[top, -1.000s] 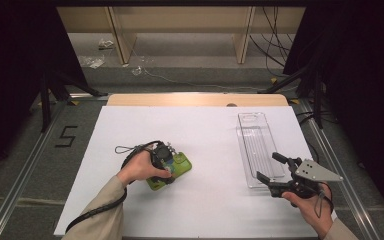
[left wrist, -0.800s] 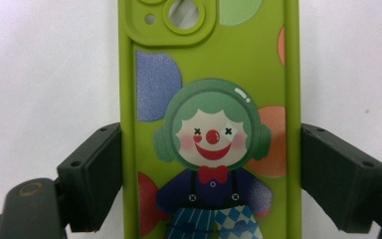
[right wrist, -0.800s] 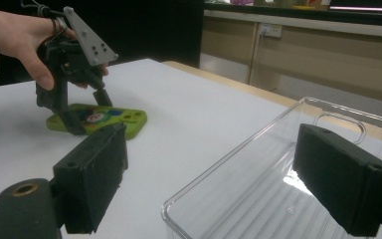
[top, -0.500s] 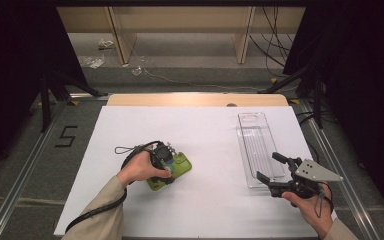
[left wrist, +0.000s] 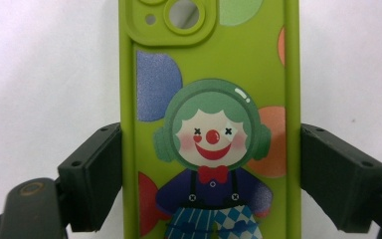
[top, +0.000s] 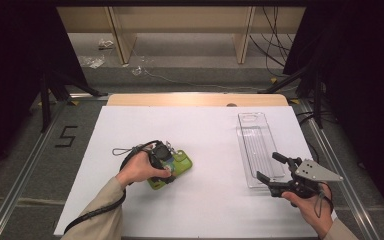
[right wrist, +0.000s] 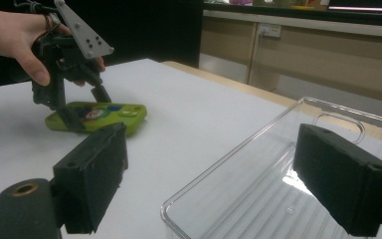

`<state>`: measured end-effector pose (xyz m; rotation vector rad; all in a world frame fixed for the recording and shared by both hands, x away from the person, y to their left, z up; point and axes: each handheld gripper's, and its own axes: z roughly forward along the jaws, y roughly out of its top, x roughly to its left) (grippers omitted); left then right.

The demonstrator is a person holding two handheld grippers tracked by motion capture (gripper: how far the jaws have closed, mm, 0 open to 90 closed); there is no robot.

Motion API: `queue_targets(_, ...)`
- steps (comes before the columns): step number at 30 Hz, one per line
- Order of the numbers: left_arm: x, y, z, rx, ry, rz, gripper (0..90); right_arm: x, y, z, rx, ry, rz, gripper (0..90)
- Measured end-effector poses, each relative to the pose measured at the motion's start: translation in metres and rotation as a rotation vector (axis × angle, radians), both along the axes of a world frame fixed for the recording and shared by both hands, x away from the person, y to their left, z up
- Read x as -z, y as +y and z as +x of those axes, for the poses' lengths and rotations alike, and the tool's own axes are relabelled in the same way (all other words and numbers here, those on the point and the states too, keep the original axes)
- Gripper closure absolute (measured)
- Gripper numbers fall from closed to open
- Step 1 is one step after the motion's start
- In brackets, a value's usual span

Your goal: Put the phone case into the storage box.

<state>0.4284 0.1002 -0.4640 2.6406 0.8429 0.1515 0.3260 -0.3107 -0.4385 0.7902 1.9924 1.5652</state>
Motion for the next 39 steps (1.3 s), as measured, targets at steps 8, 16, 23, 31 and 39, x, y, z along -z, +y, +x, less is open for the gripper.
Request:
queue_targets(8, -0.003, 0.0, -0.002, -0.011, -0.019, -0.033, 16.1, 0.0, 0.0, 0.0, 0.0, -0.002, 0.002, 14.8)
queue_targets(16, -0.008, -0.001, -0.007, -0.02, -0.076, -0.105, 16.1, -0.001, 0.0, -0.001, -0.001, -0.004, 0.003, 14.7)
queue_targets(23, -0.012, -0.002, -0.012, -0.027, -0.109, -0.154, 16.1, -0.001, 0.0, -0.001, 0.0, -0.004, 0.004, 14.8)
queue_targets(31, -0.014, -0.003, -0.016, -0.048, -0.16, -0.234, 16.1, -0.001, 0.0, -0.001, 0.0, -0.003, 0.004, 14.8)
queue_targets(39, -0.016, -0.002, -0.022, -0.087, -0.205, -0.295, 16.1, -0.001, 0.001, -0.001, 0.0, -0.003, 0.005, 14.6)
